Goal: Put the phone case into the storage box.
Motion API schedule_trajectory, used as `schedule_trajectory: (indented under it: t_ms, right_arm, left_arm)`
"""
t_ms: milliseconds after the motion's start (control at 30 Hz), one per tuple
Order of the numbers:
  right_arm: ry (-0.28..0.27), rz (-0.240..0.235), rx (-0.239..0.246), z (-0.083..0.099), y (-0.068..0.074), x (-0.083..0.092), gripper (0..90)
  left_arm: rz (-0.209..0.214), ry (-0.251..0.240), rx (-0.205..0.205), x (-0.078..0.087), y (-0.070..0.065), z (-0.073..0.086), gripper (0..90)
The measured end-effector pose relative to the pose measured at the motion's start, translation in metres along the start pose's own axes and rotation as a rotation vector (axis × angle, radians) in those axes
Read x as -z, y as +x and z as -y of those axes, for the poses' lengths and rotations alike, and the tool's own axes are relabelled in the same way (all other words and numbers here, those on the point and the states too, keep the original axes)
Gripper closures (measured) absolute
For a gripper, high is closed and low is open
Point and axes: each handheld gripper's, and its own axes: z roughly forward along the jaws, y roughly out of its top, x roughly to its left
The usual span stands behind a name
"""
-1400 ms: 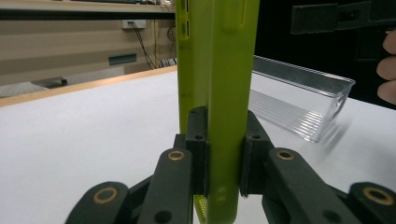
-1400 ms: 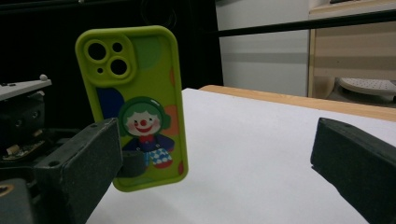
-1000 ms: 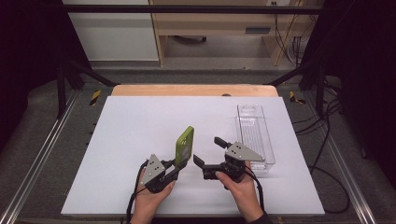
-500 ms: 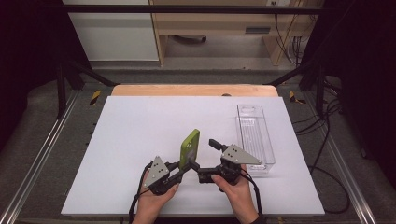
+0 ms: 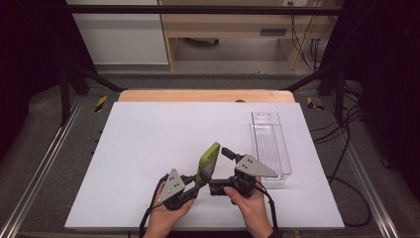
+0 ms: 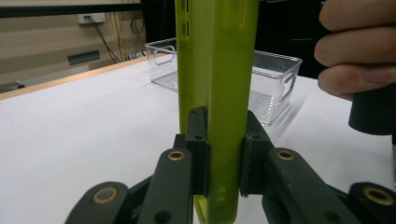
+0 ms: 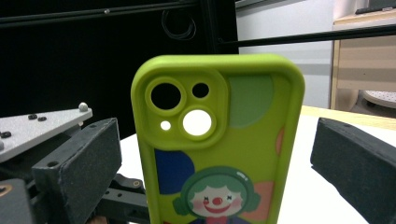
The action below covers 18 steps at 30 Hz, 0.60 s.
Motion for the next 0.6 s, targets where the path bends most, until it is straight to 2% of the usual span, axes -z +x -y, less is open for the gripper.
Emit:
schedule_trajectory:
  t_ms: [400, 600]
  right_arm:
    - [-0.022, 0.003, -0.035, -0.0018, -0.0015, 0.0013, 2.3]
    - [-0.026, 0.017, -0.030, -0.0031, -0.0013, 0.0023, 2.8]
  left_arm:
    - [0.022, 0.006, -0.018, -0.0030, -0.0056, 0.0002, 77.2]
    - [0.029, 0.009, -0.025, -0.0038, -0.0072, 0.0003, 77.2]
